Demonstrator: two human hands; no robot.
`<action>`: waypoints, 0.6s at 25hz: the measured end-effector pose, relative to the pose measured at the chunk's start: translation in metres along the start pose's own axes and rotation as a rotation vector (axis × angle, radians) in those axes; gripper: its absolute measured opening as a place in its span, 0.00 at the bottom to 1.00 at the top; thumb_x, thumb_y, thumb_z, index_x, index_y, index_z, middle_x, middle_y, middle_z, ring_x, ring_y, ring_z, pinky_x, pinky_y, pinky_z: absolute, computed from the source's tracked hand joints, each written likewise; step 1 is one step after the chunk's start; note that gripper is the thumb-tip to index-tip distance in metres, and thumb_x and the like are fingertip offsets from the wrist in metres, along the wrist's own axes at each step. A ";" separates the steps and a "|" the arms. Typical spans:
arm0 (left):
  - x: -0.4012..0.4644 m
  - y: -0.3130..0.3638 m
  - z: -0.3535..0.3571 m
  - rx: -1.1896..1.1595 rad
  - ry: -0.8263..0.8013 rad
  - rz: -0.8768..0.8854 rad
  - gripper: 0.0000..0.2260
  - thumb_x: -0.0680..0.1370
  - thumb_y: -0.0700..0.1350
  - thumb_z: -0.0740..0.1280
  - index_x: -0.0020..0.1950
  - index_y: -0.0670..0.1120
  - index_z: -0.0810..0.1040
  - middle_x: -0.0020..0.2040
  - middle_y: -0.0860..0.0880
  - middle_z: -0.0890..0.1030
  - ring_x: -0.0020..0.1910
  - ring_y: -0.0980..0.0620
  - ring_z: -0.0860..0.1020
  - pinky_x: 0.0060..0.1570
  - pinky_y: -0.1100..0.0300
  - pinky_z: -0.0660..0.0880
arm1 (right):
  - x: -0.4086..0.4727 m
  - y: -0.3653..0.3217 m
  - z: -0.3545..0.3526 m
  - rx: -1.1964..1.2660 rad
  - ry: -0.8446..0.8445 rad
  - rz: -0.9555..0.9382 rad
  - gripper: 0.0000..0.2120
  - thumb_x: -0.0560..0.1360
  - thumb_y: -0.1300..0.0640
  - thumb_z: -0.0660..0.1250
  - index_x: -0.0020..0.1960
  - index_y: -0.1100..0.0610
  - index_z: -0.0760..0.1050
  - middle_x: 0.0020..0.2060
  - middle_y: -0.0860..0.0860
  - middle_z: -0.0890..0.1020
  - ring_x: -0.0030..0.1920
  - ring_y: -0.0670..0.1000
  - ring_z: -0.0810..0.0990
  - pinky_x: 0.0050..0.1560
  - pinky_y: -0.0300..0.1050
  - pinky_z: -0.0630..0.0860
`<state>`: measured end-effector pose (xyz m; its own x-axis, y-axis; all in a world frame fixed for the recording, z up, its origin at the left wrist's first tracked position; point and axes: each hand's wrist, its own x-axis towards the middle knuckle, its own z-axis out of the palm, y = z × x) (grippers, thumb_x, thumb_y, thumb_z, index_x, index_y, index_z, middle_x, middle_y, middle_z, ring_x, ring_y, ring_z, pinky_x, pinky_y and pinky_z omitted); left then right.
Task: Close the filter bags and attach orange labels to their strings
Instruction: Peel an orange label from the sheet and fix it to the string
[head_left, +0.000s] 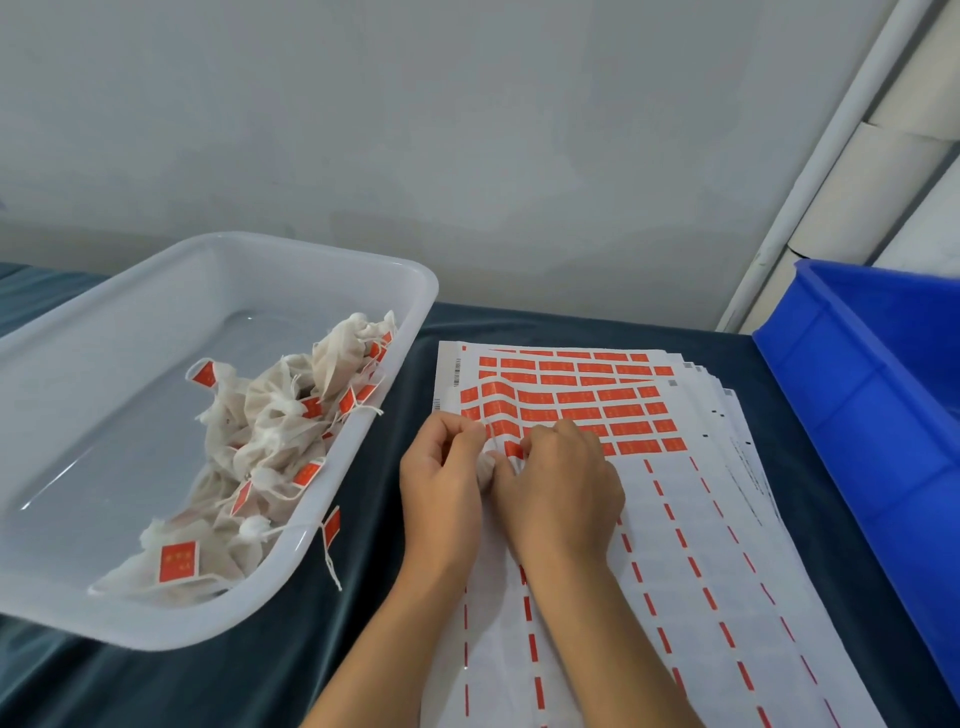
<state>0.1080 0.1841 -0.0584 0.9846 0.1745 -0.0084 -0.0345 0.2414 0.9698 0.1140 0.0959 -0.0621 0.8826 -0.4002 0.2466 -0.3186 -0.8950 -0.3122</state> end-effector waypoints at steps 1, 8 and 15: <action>0.000 0.000 0.000 0.006 -0.001 -0.005 0.10 0.83 0.40 0.65 0.42 0.42 0.75 0.45 0.41 0.85 0.46 0.48 0.85 0.43 0.58 0.83 | 0.000 -0.001 -0.001 0.009 0.001 -0.002 0.21 0.78 0.34 0.65 0.63 0.46 0.81 0.58 0.45 0.83 0.52 0.49 0.81 0.52 0.40 0.76; 0.001 -0.002 0.002 0.066 0.010 0.022 0.10 0.82 0.39 0.66 0.41 0.41 0.75 0.45 0.38 0.82 0.42 0.51 0.81 0.39 0.63 0.80 | 0.006 0.002 -0.006 0.038 -0.011 -0.016 0.20 0.78 0.34 0.64 0.59 0.47 0.83 0.54 0.46 0.84 0.49 0.48 0.80 0.52 0.41 0.78; 0.001 -0.003 0.002 0.085 0.012 0.051 0.10 0.83 0.40 0.66 0.41 0.44 0.75 0.43 0.48 0.86 0.46 0.53 0.86 0.41 0.68 0.80 | 0.012 0.008 -0.010 0.088 -0.046 -0.018 0.17 0.79 0.36 0.65 0.52 0.47 0.85 0.49 0.45 0.84 0.44 0.47 0.78 0.49 0.40 0.78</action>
<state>0.1092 0.1814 -0.0606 0.9798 0.1964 0.0386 -0.0690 0.1504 0.9862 0.1187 0.0816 -0.0527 0.9035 -0.3730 0.2109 -0.2729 -0.8803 -0.3880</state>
